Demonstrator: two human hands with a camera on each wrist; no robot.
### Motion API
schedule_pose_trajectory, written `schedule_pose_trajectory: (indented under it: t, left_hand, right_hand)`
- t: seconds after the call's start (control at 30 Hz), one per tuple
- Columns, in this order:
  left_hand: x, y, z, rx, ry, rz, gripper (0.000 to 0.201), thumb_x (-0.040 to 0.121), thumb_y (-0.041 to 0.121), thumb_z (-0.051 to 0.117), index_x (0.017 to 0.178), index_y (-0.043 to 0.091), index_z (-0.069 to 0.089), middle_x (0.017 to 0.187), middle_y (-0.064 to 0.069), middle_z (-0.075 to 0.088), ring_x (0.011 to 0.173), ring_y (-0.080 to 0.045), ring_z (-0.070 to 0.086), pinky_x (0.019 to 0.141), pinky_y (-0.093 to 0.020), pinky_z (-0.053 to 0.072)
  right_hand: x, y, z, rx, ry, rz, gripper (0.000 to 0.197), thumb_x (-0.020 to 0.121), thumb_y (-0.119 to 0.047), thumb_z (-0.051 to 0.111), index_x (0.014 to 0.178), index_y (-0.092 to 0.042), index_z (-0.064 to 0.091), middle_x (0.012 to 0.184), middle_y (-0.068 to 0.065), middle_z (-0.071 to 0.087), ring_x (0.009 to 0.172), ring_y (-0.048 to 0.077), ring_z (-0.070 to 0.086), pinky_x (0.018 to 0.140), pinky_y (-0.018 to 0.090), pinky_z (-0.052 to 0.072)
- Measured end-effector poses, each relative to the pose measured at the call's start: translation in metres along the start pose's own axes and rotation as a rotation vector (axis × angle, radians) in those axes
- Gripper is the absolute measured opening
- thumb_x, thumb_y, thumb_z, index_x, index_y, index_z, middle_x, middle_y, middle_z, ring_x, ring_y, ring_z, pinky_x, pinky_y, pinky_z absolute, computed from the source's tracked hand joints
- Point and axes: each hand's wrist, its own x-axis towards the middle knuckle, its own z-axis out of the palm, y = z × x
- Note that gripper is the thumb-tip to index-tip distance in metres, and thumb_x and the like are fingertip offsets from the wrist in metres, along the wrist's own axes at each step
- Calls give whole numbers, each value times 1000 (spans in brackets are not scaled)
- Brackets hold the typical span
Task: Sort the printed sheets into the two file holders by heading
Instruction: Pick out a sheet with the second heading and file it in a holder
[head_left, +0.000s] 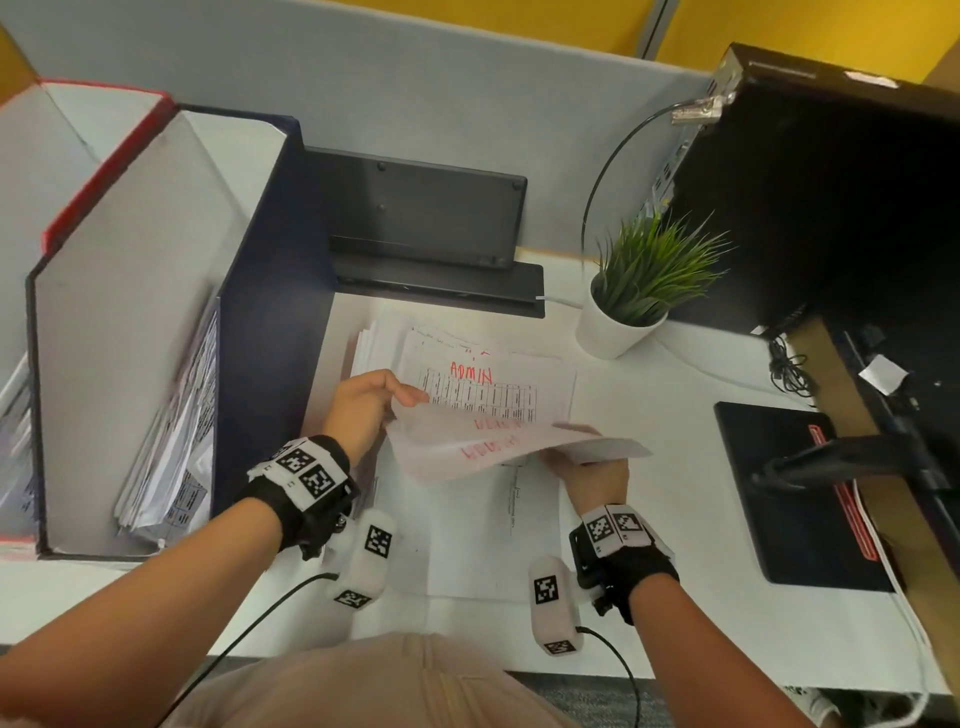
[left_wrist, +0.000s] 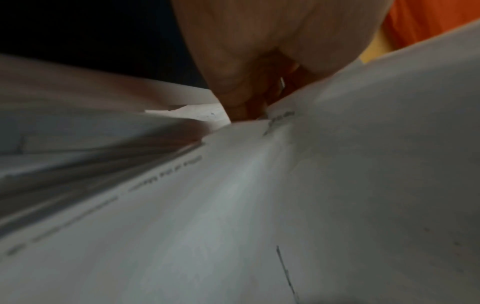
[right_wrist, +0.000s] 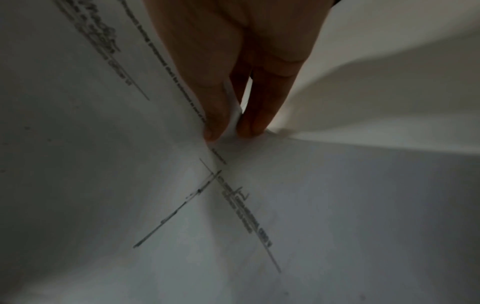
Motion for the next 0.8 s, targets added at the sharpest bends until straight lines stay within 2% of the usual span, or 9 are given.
schedule_pose_trajectory:
  t: [0.07,0.13,0.23,0.37,0.47,0.57,0.67,0.73,0.8]
  left_hand:
    - [6,1,-3,12,27,-87,23,80,-3,44,67,2,62,88,-9,69,84,-21,62,77,-31,48]
    - [17,-2,-7,106,124,-197,25,87,12,45,78,4,67,88,-10,68,74,-21,59,67,-31,48]
    - [32,-8,-14,493,142,-317,29,87,25,58,92,-2,67,89,-16,68,76,-26,62,76,-38,53]
    - [38,-8,-14,831,49,-357,48,70,39,78,99,3,65,98,-10,67,89,-27,64,77,-34,54]
    - [36,-6,-8,967,55,-297,48,65,43,80,92,5,68,89,-8,69,78,-21,63,67,-29,52]
    - [32,-7,-3,1011,85,-211,36,68,39,80,81,7,70,79,-5,67,65,-16,58,54,-21,42]
    - [30,-10,0,917,86,-156,21,74,24,77,69,6,67,73,-7,66,67,-20,59,61,-25,44]
    - [29,-11,1,901,78,-132,26,78,19,74,59,8,59,62,-4,58,61,-19,56,63,-26,44]
    - [27,-11,2,893,79,-111,30,81,18,70,57,8,55,58,-4,52,56,-16,51,61,-26,42]
  right_hand:
    - [-5,4,0,-86,-2,-16,17,73,4,73,70,-10,64,69,0,61,63,8,51,56,6,38]
    - [-8,12,0,-54,28,12,30,75,15,62,57,-10,57,60,1,55,57,9,46,47,4,34]
    - [-12,17,1,33,60,90,26,74,18,52,60,-3,57,62,7,52,56,13,43,43,4,34]
    - [-16,16,4,122,56,132,20,74,20,50,69,2,57,63,8,50,55,14,44,42,6,37]
    - [-16,15,5,153,55,151,21,74,21,49,72,3,58,62,6,50,50,10,47,41,6,38]
    - [-17,15,4,111,55,151,20,74,21,50,74,4,59,63,6,50,53,12,44,41,6,37]
    - [-16,15,4,131,58,177,20,75,21,48,75,3,58,68,8,51,55,14,49,43,10,41]
    - [-16,14,4,59,49,136,21,75,20,51,75,0,60,80,12,56,69,20,51,52,13,43]
    - [-15,13,6,12,52,75,22,74,18,57,71,-3,60,84,12,57,76,22,50,55,6,41]
